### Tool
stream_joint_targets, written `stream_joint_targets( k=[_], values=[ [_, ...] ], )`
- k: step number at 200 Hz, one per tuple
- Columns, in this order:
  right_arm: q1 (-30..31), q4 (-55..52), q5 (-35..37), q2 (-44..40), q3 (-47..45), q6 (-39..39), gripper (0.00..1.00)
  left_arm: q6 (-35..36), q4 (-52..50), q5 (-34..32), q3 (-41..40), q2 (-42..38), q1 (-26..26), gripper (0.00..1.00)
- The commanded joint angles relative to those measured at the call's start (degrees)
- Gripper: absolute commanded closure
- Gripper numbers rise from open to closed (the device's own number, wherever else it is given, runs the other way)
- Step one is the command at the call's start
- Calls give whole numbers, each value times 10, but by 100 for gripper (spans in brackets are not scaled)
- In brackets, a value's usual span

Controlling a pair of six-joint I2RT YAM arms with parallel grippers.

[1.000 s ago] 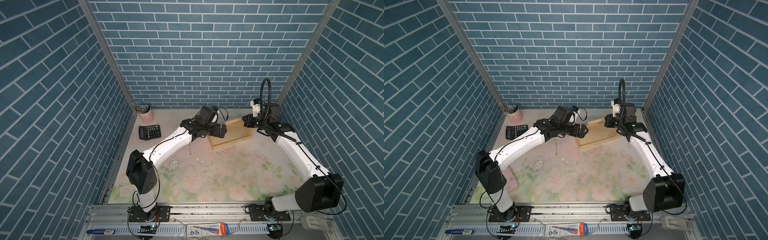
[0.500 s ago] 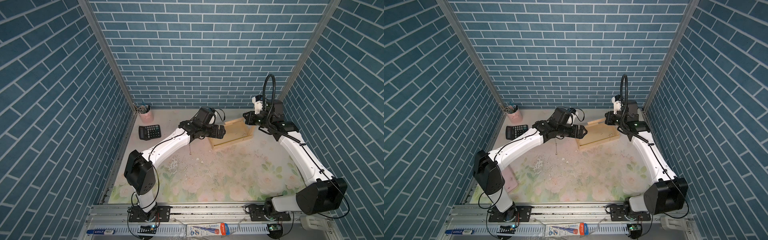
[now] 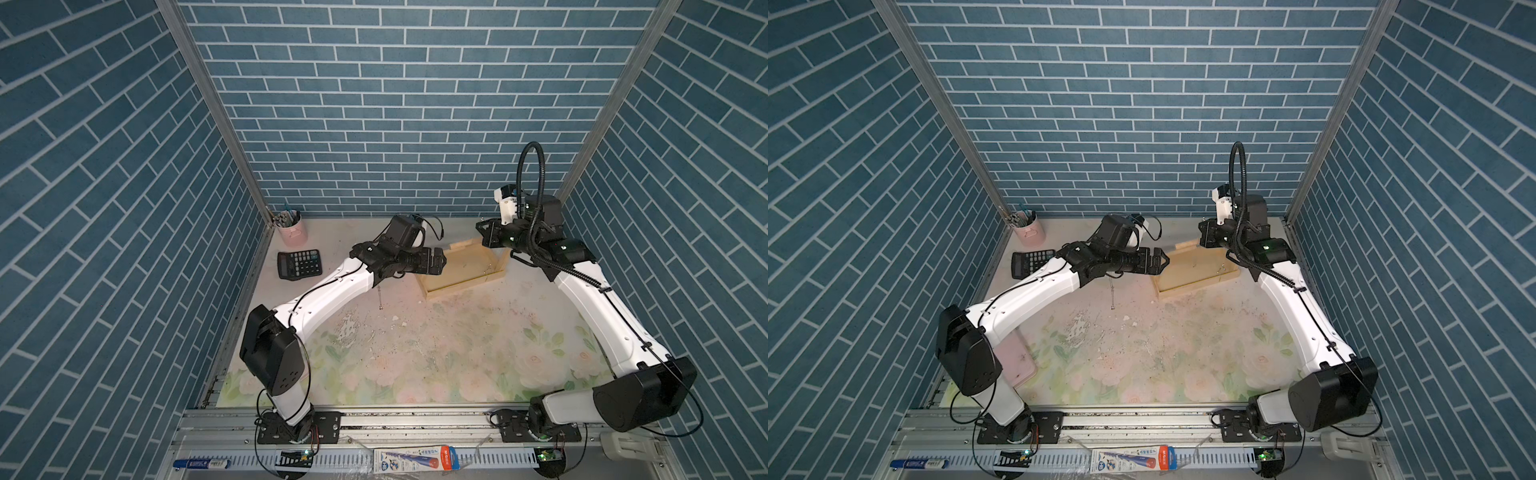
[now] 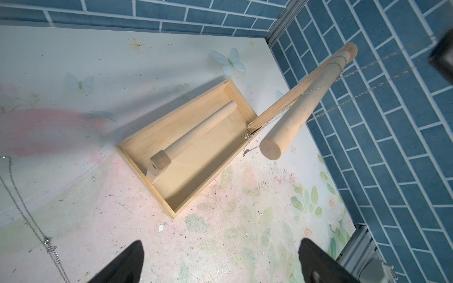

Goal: Take the necklace off the jewelry display stand
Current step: Take off the necklace from the stand.

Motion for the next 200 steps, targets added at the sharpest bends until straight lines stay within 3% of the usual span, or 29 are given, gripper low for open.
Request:
stream_joint_targets(
  k=[1, 25, 61, 103, 200],
  values=[
    [16, -13, 13, 9, 26, 4, 100, -15, -8, -15, -13, -14, 11, 0],
    [35, -14, 23, 19, 42, 6, 100, -16, 12, -2, -35, -27, 16, 1],
    [60, -16, 33, 37, 67, 13, 100, -24, 59, -63, -90, -68, 15, 0],
    [79, -14, 36, 54, 94, 24, 100, -42, 148, 45, -147, -93, 37, 1],
    [113, -38, 42, 84, 165, 24, 100, -81, 198, 91, -176, -86, 49, 1]
  ],
)
